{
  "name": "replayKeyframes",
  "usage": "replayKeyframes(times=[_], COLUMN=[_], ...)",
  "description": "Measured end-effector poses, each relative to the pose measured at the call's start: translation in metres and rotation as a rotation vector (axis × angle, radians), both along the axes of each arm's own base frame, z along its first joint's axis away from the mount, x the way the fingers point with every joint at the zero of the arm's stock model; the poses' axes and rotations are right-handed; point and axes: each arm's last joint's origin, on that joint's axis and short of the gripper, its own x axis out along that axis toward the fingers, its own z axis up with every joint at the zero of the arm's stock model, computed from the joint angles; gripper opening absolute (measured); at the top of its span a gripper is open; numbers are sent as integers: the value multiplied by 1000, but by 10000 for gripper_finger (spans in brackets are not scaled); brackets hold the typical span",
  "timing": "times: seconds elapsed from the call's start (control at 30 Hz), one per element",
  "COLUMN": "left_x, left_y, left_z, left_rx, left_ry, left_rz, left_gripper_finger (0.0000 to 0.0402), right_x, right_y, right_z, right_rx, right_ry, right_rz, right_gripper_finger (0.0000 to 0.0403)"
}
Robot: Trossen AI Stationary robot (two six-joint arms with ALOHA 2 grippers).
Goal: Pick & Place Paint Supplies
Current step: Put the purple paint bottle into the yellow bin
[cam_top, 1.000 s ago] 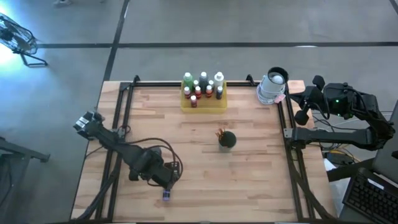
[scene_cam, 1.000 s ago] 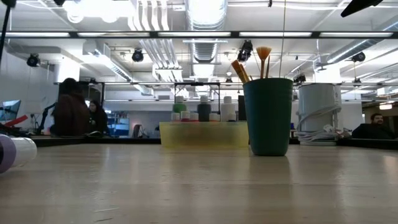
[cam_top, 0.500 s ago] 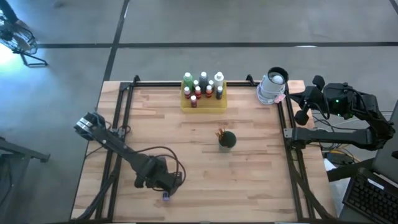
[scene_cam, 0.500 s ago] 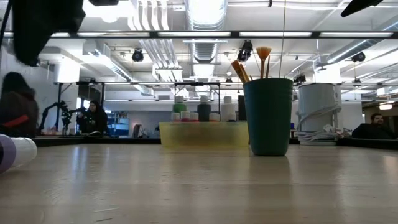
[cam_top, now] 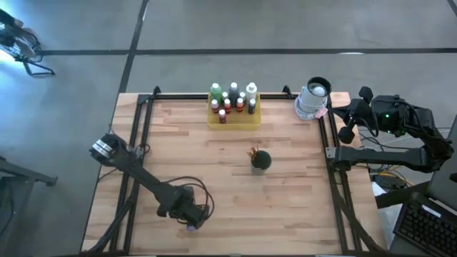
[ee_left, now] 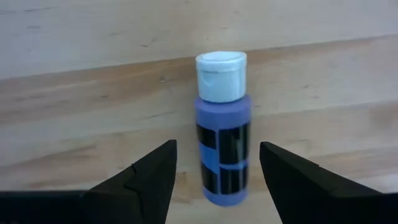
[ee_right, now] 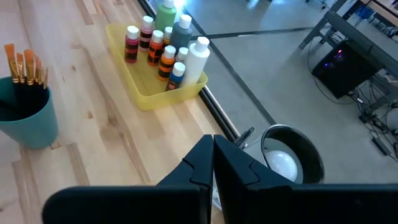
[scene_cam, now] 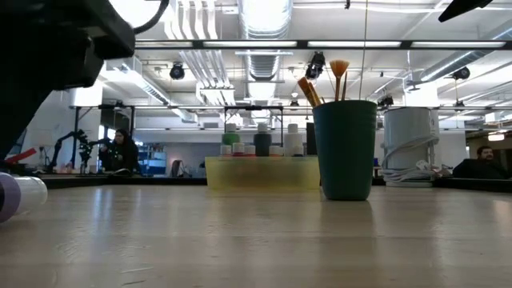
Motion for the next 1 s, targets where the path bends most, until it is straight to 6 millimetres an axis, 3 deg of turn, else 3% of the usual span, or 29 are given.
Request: replayKeyframes(times=[0.5,1.0], left_x=[15,18], left_y=[-11,-19], left_z=[-37,-30], left_rx=[-1,-100], left_ry=[25,22], left_rz=[-38,-34], left_gripper_finger=[234,234], right_x=[0,0], right_y=[0,0], right_z=[0,0], right_rx=[0,0], right_ry=[0,0], right_rz=[1,0], right_gripper_finger=[8,8])
